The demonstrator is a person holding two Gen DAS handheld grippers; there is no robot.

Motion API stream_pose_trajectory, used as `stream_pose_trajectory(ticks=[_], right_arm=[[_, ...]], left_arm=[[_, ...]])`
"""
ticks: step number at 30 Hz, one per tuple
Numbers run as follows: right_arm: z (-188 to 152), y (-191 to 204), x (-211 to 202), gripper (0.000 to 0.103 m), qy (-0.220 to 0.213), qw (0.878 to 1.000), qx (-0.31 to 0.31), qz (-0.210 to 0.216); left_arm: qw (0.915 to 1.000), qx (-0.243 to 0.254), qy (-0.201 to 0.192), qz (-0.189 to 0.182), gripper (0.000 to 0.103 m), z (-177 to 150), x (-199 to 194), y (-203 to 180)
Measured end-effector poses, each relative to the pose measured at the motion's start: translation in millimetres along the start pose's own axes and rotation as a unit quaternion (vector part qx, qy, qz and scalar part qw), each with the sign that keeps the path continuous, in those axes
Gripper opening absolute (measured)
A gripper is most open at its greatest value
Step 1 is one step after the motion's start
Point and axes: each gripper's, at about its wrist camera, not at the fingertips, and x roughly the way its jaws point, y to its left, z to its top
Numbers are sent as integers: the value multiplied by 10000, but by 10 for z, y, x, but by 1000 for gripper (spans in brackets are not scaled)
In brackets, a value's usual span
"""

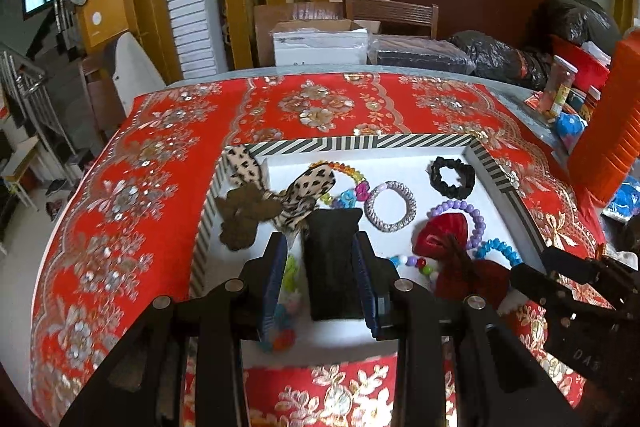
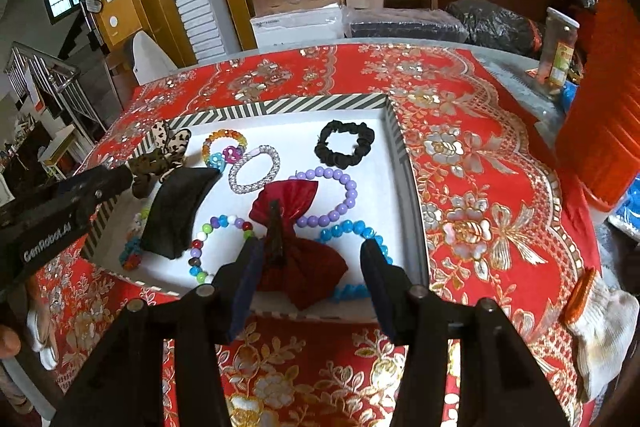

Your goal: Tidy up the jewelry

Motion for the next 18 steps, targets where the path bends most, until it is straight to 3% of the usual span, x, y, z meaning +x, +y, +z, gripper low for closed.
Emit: stream_pose_trajectory(ticks=[18], right_arm=[[-150, 52, -388, 57, -241, 9997, -41, 13]], left_arm=[[9997, 3, -136, 217, 21, -259, -400, -46]])
